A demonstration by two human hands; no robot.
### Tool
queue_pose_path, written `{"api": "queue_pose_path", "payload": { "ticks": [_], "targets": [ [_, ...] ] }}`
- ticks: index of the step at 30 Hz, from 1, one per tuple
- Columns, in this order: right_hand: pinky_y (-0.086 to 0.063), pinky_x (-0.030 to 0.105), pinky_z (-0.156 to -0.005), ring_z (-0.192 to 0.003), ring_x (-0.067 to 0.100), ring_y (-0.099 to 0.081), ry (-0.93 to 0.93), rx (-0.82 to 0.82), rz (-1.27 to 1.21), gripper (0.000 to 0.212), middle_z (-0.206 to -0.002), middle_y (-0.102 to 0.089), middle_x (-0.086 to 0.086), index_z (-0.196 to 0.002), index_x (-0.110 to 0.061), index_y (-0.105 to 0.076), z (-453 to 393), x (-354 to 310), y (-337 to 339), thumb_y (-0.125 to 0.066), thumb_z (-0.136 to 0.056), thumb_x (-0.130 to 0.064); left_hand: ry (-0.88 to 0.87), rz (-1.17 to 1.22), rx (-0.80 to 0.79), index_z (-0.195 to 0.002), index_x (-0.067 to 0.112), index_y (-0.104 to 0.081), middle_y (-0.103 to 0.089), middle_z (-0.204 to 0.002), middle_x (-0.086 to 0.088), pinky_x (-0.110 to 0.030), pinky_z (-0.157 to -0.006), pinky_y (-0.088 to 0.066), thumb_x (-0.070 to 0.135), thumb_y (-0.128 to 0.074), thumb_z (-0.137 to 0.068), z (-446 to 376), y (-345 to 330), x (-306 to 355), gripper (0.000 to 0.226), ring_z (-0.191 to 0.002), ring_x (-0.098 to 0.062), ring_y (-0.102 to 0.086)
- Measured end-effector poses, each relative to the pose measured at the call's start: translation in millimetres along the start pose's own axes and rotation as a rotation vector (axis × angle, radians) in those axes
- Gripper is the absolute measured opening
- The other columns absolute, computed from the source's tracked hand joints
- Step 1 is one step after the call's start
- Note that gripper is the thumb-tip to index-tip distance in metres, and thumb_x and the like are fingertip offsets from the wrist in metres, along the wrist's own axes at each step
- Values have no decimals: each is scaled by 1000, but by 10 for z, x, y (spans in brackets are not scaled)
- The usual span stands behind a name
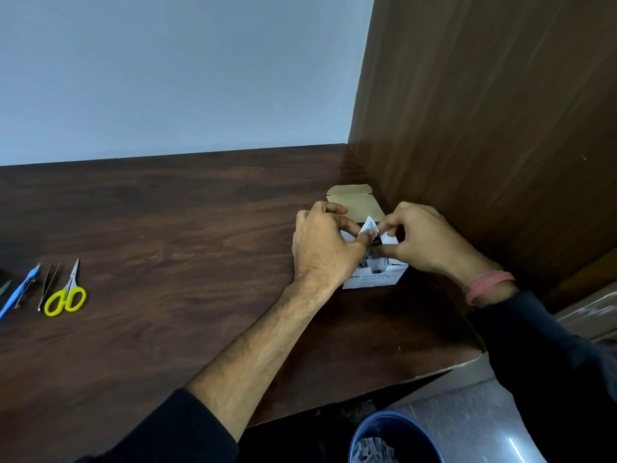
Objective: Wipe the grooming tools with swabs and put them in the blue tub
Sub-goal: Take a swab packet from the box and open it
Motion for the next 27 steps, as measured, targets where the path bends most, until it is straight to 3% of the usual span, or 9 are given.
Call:
{"api": "queue_pose_path", "payload": {
  "ticks": [4, 8, 11, 14, 17, 20, 23, 25, 27],
  "targets": [
    [-51, 38, -89, -109, 15, -52, -18, -112, 188, 48, -103, -55, -12, -120, -29, -82, -23, -100, 0, -98, -79, -48, -24, -99, 19, -87, 34, -87, -67, -130, 20, -40, -94, -56, 51, -90, -87, 10, 9, 79, 17, -124, -11, -51],
    [-46, 38, -84, -114, 19, -47, -1, -211, 328, 34, -109, -45, -6, -115, -28, -79, -48, -206, -65, -88, -87, -47, -34, -176, 28, -92, 33, -86, -68, -130, 18, -43, -95, -57, 50, -86, -90, -9, 22, 135, 17, -121, -16, -54],
    [-42, 36, -81, -114, 20, -46, 14, -234, 386, 21, -109, -42, -4, -105, -24, -76, -52, -244, -93, -75, -97, -43, -66, -248, 0, -103, 29, -85, -69, -130, 14, -45, -98, -55, 48, -78, -96, -34, -5, 149, 21, -121, -20, -55],
    [-42, 36, -81, -109, 17, -42, 7, -228, 357, 22, -109, -45, -3, -86, -31, -64, -49, -246, -96, -68, -102, -46, -64, -215, -19, -106, 29, -83, -70, -125, 16, -42, -99, -54, 47, -75, -100, -35, -30, 118, 21, -118, -17, -57],
    [-45, 32, -81, -101, 17, -55, 20, -123, 105, 23, -99, -58, -7, -79, -38, -64, -53, -186, -55, -73, -100, -40, 35, 47, -7, -96, 31, -82, -72, -113, 16, -39, -93, -59, 45, -78, -100, -49, -30, 1, 15, -106, -12, -67],
    [-50, 27, -78, -87, 12, -69, -17, -66, -321, 9, -97, -77, -5, -98, -29, -81, -38, -73, 3, -75, -101, -24, 168, 403, -52, -98, 29, -86, -80, -106, 12, -42, -98, -63, 45, -80, -101, -57, -62, -135, 17, -100, -8, -76],
    [-56, 27, -98, -106, 13, -79, 21, -63, -668, 9, -106, -85, -1, -107, -22, -85, 14, -113, 54, -76, -106, -21, 190, 691, -122, -105, 22, -88, -86, -103, -1, -51, -104, -63, 36, -79, -104, -9, -65, -128, 16, -105, -24, -81],
    [-57, 21, -96, -105, 11, -79, 57, -10, -762, 10, -105, -86, 1, -109, -14, -84, 41, -154, 79, -75, -105, -18, 183, 819, -141, -107, 16, -88, -84, -107, -17, -52, -107, -62, 31, -78, -105, 18, -35, -97, 17, -110, -37, -80],
    [-58, 17, -89, -98, 8, -78, 58, 66, -800, 10, -102, -86, 1, -109, -11, -85, 69, -184, 96, -77, -104, -15, 173, 882, -150, -110, 14, -87, -82, -109, -23, -47, -106, -63, 28, -78, -105, 37, 0, -76, 18, -110, -37, -80]
  ]
}}
Point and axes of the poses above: each hand's wrist, its own z-axis away from the middle knuckle, its own y-axis out of the back of the hand, x = y × z, the point moved 6 cm from there along -z, towards the middle knuckle
